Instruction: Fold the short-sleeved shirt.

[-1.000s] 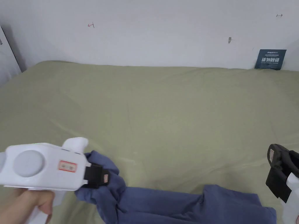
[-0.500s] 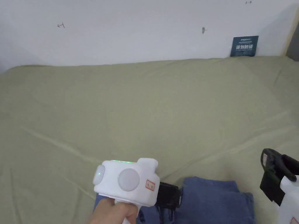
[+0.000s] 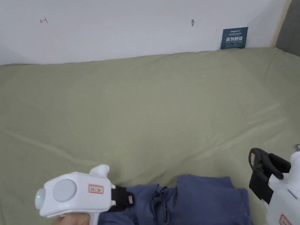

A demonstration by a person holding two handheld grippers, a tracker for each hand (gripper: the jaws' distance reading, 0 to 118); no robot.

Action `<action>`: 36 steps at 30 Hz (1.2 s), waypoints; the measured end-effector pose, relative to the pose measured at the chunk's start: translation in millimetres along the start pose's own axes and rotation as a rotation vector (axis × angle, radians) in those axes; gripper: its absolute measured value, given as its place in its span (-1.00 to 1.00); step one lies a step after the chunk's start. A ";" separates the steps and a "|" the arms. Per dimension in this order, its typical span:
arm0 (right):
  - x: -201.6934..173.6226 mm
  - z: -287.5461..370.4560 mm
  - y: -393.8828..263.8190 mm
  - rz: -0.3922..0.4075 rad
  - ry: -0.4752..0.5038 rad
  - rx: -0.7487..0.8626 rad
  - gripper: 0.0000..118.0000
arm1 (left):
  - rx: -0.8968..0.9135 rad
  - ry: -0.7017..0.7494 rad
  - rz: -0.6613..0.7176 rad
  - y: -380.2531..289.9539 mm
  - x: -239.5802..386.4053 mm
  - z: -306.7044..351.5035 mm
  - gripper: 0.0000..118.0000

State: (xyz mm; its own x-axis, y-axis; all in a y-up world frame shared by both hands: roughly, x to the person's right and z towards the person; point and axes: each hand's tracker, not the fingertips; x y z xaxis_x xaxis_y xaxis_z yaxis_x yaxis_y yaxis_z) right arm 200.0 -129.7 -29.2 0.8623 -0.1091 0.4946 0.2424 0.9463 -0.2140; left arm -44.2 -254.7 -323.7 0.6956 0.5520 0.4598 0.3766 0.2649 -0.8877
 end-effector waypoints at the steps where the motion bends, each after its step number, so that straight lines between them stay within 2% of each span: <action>1: -0.7 -1.1 -0.3 0.002 0.001 -0.005 -0.98 | -0.046 -0.056 -0.002 -3.0 3.4 -17.3 -1.00; 3: -2.4 -2.6 -1.8 0.008 0.001 -0.013 -0.98 | -0.111 -0.123 0.024 -9.9 11.6 -51.1 -1.00; 6: -2.8 -3.2 -3.9 -0.001 0.016 -0.031 -0.98 | -0.083 -0.082 -0.013 -18.2 14.0 -72.8 -1.00; 8: -4.9 -4.0 -5.4 -0.002 0.020 -0.043 -0.98 | -0.087 -0.137 0.032 -12.4 5.4 -54.7 -1.00; 12: -12.7 -7.8 -6.5 0.011 0.029 -0.056 -0.98 | 0.002 -0.071 -0.066 -10.4 -2.3 9.3 -1.00; 16: -24.8 -10.7 -3.8 0.019 0.045 -0.056 -0.98 | 0.115 -0.096 0.005 -15.9 -43.3 81.8 -1.00; 21: -42.7 -14.7 2.1 0.047 0.071 -0.044 -0.98 | 0.145 0.019 0.050 -21.2 -92.2 106.3 -1.00; 24: -51.3 -15.4 4.8 0.057 0.082 -0.041 -0.98 | 0.144 -0.062 0.118 -19.3 -120.0 96.4 -1.00; 29: -59.3 -16.8 3.8 0.082 0.087 -0.054 -0.98 | 0.111 -0.245 0.129 -14.2 -129.8 75.4 -1.00; 30: -59.9 -17.6 3.2 0.084 0.088 -0.059 -0.98 | 0.086 -0.279 0.141 -12.1 -131.6 69.1 -0.94; 31: -60.3 -17.6 2.7 0.083 0.089 -0.063 -0.98 | 0.093 -0.330 0.165 -9.1 -134.4 64.5 -0.58; 32: -60.7 -17.1 2.2 0.081 0.089 -0.064 -0.98 | 0.068 -0.337 0.193 -9.1 -134.4 57.0 0.34; 33: -60.8 -16.9 1.6 0.081 0.088 -0.067 -0.98 | 0.057 -0.341 0.193 -6.8 -136.0 49.0 0.90; 34: -61.0 -16.8 1.0 0.082 0.087 -0.070 -0.98 | 0.051 -0.356 0.192 -5.1 -138.0 40.7 1.00; 36: -60.8 -16.4 -0.2 0.088 0.081 -0.076 -0.98 | -0.005 -0.422 0.203 -2.1 -141.6 23.3 1.00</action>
State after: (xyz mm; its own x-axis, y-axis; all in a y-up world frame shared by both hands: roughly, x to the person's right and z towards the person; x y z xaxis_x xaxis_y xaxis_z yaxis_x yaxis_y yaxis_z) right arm 154.8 -128.3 -73.0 0.9142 -0.0536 0.4017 0.1944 0.9277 -0.3186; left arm -157.7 -315.0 -387.4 0.4468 0.8657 0.2257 0.2622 0.1145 -0.9582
